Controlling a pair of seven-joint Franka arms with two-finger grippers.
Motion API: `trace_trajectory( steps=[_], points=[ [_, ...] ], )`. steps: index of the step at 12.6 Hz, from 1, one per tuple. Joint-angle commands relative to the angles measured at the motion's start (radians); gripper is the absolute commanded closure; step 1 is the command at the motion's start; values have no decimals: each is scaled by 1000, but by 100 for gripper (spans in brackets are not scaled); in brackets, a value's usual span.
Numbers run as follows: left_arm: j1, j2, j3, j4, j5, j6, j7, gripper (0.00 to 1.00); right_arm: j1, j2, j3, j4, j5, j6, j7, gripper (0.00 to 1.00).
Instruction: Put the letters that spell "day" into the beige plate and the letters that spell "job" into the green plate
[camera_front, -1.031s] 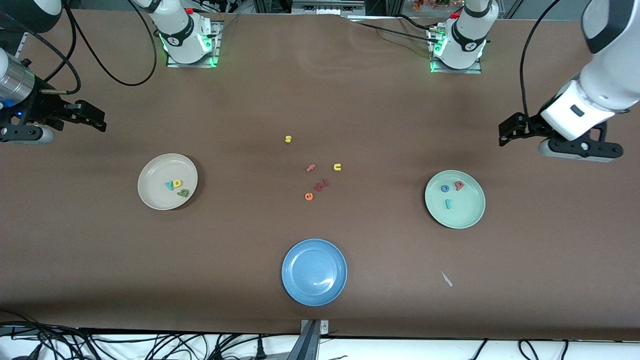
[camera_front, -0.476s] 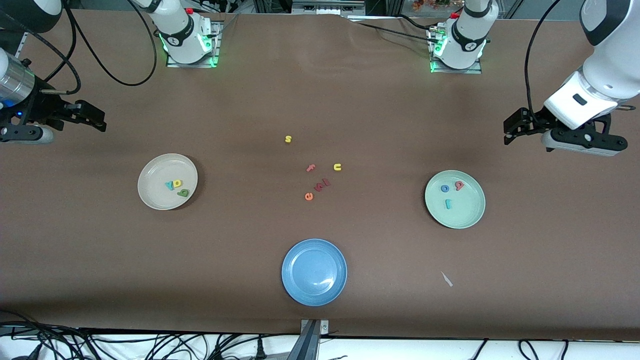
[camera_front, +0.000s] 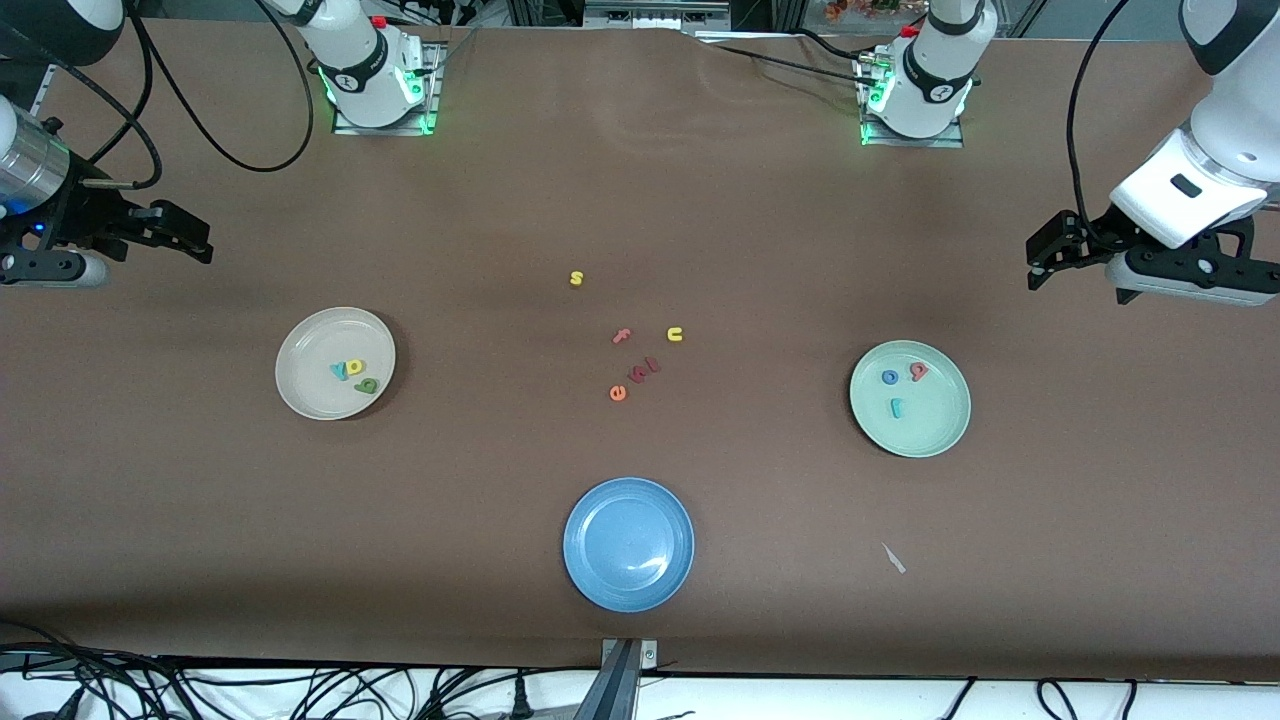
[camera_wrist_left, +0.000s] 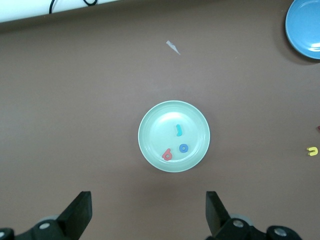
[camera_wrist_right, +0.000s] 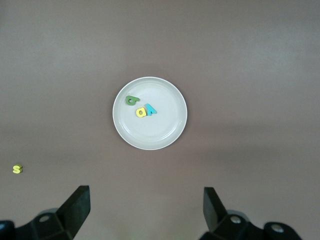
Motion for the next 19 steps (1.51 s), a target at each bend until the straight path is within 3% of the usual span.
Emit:
trace_trajectory(
  steps=[1, 3, 5, 19],
  points=[
    [-12, -7, 14, 15, -3, -96, -48, 0, -12, 0, 8, 8, 17, -13, -12, 0],
    [-13, -8, 29, 20, -35, -140, -162, 0, -12, 0, 8, 8, 17, -13, -13, 0],
    [-18, -7, 29, 37, -35, -186, -162, 0, -12, 0, 8, 8, 17, -13, -12, 0],
    [-7, 28, 21, 87, -37, -182, -107, 0, -12, 0, -3, 7, 46, 16, -9, 0]
  ],
)
